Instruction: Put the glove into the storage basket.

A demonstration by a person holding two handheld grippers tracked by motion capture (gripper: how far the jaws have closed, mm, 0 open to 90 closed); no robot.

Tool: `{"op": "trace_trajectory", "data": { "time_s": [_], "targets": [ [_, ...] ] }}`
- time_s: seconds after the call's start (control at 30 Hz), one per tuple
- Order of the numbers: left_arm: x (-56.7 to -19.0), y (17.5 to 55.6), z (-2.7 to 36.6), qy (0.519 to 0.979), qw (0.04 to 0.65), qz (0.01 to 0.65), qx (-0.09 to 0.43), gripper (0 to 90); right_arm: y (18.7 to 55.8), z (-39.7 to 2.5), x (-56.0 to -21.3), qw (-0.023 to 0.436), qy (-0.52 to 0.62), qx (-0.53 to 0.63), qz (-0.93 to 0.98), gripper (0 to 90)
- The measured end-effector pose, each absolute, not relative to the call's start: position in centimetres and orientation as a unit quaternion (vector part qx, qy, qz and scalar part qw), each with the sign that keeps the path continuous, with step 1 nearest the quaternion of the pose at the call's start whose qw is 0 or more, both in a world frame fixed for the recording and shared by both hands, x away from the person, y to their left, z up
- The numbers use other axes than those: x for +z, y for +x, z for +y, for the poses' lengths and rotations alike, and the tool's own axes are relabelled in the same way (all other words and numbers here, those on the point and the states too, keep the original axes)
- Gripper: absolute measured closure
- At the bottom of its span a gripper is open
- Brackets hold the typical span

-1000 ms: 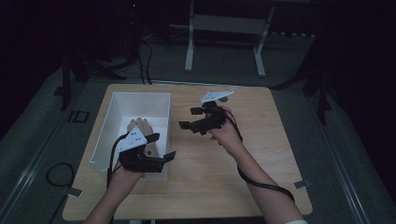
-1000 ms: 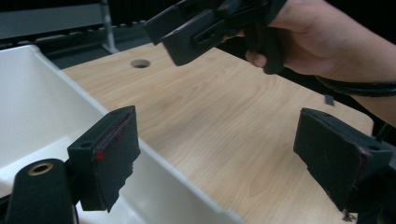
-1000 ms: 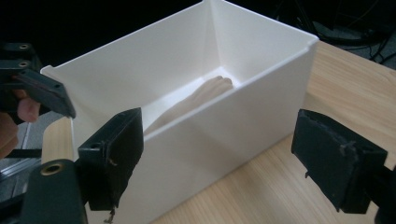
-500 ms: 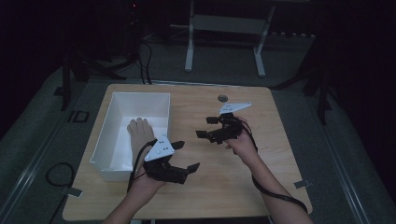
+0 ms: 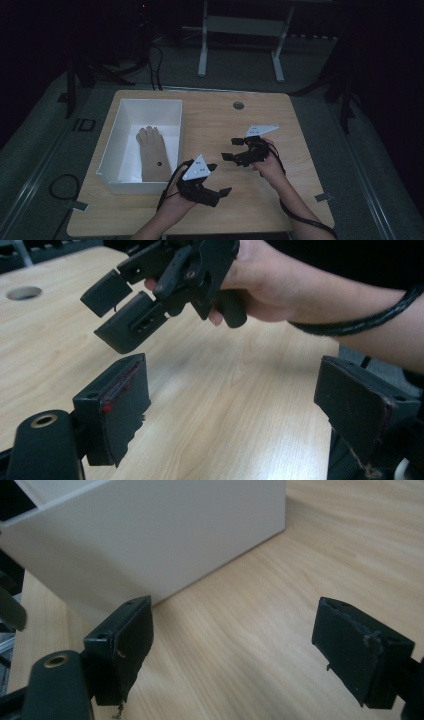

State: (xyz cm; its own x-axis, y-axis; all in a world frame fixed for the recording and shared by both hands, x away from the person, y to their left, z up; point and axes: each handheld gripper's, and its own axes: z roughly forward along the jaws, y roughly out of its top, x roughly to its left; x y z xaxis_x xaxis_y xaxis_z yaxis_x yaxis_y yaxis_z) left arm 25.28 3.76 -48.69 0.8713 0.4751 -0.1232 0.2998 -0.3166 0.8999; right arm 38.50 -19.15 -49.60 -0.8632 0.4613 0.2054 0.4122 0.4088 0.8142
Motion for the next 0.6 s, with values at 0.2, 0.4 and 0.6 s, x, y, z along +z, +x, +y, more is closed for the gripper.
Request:
{"op": "trace_trajectory", "data": {
  "time_s": [0.2,0.4,0.6],
  "targets": [
    [-50.5,25.4,3.0,0.818,0.518,0.238,0.071,14.9,38.1,-20.3,-51.4,0.021,0.258,0.473,0.842,16.7],
    [-52.3,25.5,2.6,0.822,0.513,0.24,0.058,14.9,37.6,-21.0,-53.0,0.023,0.258,0.46,0.849,16.7],
    [-53.6,25.5,2.1,0.825,0.51,0.238,0.053,14.9,37.3,-21.8,-54.2,0.021,0.267,0.45,0.852,16.7]
  ]
}}
